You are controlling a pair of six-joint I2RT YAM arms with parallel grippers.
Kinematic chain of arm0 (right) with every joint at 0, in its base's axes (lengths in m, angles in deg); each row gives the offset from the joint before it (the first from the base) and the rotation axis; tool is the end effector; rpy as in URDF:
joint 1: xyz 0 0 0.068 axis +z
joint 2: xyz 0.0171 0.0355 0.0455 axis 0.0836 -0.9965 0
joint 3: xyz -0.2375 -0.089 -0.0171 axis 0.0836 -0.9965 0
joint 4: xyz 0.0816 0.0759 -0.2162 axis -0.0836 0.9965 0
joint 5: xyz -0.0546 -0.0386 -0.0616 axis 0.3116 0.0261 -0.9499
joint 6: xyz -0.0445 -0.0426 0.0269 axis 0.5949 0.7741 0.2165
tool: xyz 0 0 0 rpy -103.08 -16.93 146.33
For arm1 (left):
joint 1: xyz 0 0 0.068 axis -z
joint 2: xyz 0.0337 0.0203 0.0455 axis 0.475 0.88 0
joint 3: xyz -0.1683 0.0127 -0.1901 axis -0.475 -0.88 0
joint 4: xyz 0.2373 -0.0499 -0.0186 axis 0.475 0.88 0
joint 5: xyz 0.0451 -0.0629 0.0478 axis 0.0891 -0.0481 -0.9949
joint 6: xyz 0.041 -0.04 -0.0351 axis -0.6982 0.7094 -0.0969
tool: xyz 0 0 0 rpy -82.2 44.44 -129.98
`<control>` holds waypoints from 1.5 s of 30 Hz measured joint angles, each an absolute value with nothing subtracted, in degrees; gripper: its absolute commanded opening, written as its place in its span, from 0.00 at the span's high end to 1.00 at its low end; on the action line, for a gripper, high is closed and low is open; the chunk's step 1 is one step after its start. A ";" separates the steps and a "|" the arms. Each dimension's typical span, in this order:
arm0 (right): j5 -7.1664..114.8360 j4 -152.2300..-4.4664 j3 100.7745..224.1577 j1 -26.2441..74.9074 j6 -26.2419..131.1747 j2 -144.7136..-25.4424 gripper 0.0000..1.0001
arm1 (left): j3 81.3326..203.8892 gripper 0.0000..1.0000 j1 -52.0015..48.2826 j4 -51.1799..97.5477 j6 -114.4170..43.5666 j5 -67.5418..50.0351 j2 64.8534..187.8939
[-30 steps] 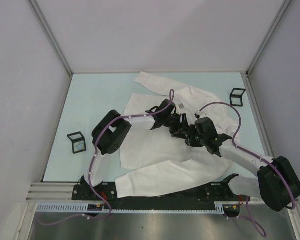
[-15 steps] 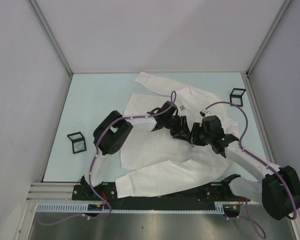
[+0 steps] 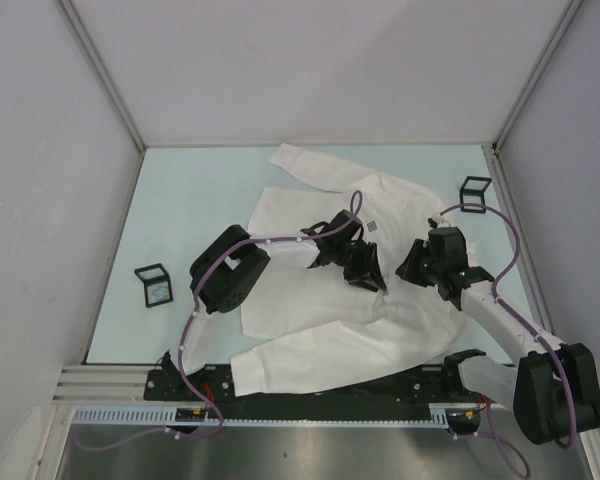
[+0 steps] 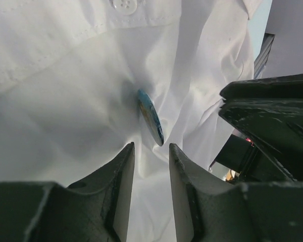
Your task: Remove the brooch from the garment
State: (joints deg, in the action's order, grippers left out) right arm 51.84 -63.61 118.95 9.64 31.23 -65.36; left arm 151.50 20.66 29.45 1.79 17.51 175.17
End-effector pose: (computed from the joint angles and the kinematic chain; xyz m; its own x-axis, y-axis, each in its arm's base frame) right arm 0.2112 0.0598 0.1810 -0.7484 0.2906 -0.5962 0.0408 0.9174 0.3960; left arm 0.2677 -0.3546 0.1187 -0.9751 0.1773 -0.1333 0.2132 0.5822 -0.7846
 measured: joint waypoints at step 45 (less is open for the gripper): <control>47.52 -66.85 118.56 15.89 32.60 -74.41 1.00 | 157.73 0.85 20.66 33.87 0.83 11.19 176.28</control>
